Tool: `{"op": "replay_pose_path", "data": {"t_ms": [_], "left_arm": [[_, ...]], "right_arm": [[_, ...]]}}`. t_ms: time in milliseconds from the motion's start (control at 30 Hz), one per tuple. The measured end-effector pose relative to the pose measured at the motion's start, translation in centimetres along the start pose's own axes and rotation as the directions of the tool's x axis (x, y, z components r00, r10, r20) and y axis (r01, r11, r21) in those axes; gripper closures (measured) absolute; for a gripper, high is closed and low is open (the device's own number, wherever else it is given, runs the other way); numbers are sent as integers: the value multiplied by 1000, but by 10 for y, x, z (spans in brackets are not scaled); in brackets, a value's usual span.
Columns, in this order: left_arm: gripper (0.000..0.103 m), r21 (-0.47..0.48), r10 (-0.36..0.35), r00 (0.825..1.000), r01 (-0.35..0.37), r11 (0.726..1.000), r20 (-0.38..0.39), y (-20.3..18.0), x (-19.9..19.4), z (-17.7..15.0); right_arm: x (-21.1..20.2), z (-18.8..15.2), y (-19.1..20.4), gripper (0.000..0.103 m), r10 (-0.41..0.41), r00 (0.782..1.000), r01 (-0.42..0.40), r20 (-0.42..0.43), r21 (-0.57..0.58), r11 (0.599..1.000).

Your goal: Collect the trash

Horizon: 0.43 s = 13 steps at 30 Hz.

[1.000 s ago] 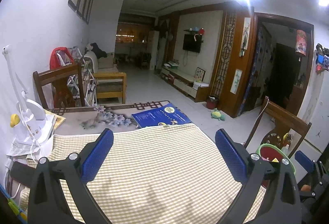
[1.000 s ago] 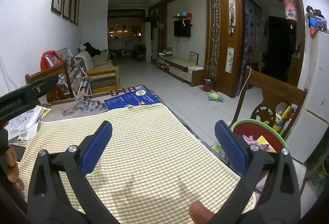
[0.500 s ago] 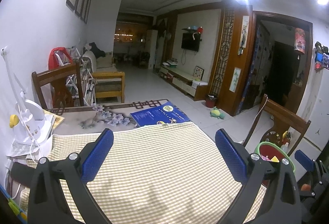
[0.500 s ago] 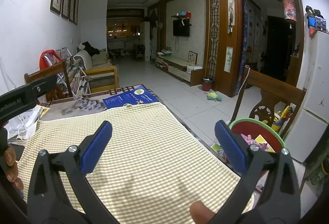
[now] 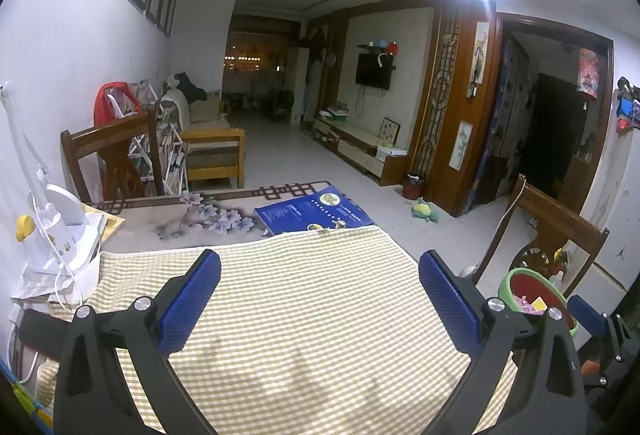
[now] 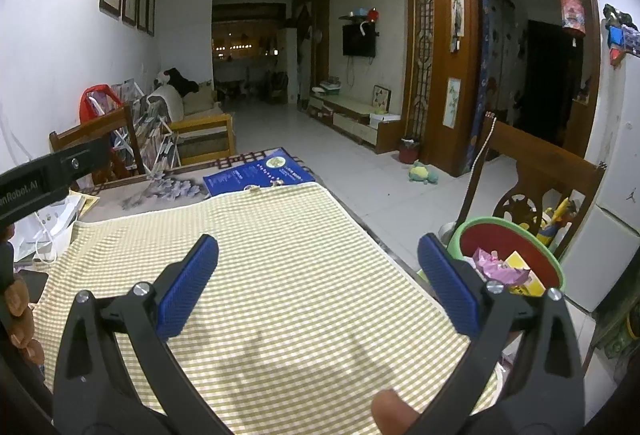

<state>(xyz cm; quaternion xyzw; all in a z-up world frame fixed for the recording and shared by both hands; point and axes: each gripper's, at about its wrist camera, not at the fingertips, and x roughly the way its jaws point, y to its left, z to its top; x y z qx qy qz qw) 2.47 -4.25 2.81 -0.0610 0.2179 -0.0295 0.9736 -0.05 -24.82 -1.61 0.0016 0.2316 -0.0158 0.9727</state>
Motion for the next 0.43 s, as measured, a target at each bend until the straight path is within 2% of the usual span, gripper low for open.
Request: {"op": "replay_pose_path", "data": {"t_ms": [200,300,433], "left_arm": [[8,12,6,999,-6,1000,-32,-4,14,-5],[8,23,15,998,-14,1000,-63,-2,26,-9],[8,28,30,989,-26,999,-147,7,48,-21]], "right_arm": [[30,-10,0,5,40,995,-41,-93,-7,999],[63,-22,-2,5,92,979,-96,-183,-11,995],[128,-44,-6,5,181,917,-203,-355,-24,979]]}}
